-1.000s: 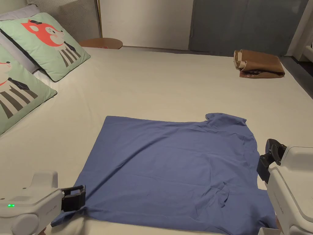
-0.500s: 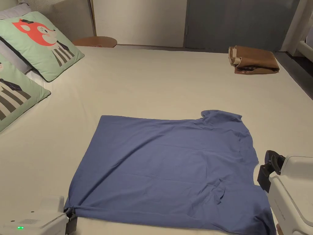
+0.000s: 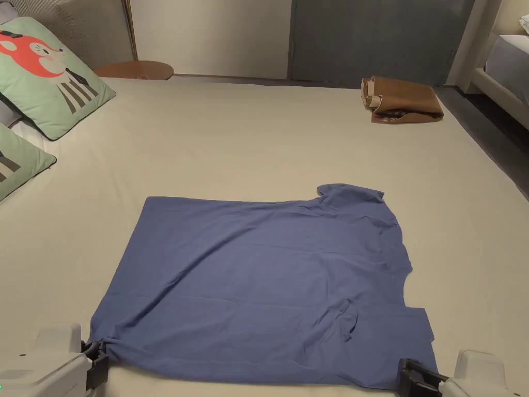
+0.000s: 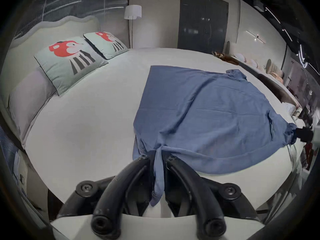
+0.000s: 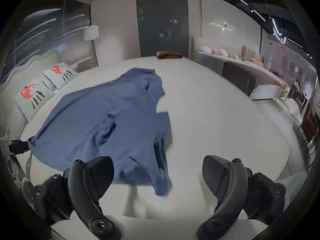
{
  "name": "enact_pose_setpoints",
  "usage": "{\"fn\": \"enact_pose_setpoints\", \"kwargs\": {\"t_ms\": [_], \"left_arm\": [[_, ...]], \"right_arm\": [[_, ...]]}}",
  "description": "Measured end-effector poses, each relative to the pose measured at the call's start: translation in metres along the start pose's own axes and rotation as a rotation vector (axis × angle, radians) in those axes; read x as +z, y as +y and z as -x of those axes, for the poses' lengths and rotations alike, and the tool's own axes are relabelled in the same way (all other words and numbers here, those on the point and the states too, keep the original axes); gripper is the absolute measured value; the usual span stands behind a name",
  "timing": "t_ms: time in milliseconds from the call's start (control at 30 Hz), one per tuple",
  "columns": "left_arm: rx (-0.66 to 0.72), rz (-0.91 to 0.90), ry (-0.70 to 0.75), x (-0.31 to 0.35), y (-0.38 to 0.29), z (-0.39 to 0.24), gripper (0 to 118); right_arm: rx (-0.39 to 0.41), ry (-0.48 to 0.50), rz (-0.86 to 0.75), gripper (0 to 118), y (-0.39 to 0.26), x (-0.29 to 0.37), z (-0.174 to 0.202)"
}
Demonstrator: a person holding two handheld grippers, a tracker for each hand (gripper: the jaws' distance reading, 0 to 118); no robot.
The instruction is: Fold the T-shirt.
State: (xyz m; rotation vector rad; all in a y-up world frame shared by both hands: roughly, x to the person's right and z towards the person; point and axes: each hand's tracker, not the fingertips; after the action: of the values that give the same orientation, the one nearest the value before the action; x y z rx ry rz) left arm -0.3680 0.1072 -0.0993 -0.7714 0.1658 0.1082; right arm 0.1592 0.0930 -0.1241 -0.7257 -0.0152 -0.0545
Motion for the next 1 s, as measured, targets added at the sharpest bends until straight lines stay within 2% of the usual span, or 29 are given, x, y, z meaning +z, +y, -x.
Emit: {"fn": "enact_pose_setpoints", "kwargs": {"t_ms": [67,100,133,167,200,233,333,400,633,700,800,1000], "left_arm": [[0.0,0.002,0.0,0.003,0.0,-0.005,3],[0.0,0.003,0.002,0.004,0.0,-0.006,3],[-0.001,0.004,0.002,0.004,-0.001,-0.006,3],[-0.001,0.003,0.003,0.006,0.0,-0.007,3],[0.001,0.003,0.003,0.007,0.0,-0.008,3],[0.004,0.002,0.002,0.008,0.001,-0.008,3],[0.028,-0.013,-0.001,0.012,0.008,-0.005,3],[0.043,-0.041,-0.006,0.015,0.02,-0.006,3],[0.056,-0.138,-0.024,-0.004,0.096,-0.004,3],[0.032,-0.155,-0.017,-0.015,0.118,-0.007,3],[0.018,-0.15,-0.013,-0.037,0.147,-0.013,3],[0.068,-0.087,-0.015,-0.099,0.179,-0.018,3]], "right_arm": [[0.009,0.005,0.022,102,-0.004,-0.007,0.002],[0.01,0.014,0.022,92,-0.006,-0.009,0.002],[0.013,0.026,0.023,64,-0.004,-0.01,0.002],[0.014,0.033,0.026,30,-0.004,-0.01,0.002],[0.002,0.066,0.03,5,-0.004,-0.01,0.002],[-0.021,0.1,0.021,5,-0.004,-0.007,0.003],[0.006,0.047,-0.06,5,0.003,0.008,0.007],[-0.007,0.055,-0.083,5,0.015,0.008,0.008],[-0.011,0.055,-0.215,5,0.085,0.0,0.02],[-0.013,0.049,-0.247,5,0.103,-0.013,0.02],[0.026,0.025,-0.253,5,0.129,-0.037,0.027],[0.05,-0.007,-0.183,5,0.164,-0.101,0.031]]}}
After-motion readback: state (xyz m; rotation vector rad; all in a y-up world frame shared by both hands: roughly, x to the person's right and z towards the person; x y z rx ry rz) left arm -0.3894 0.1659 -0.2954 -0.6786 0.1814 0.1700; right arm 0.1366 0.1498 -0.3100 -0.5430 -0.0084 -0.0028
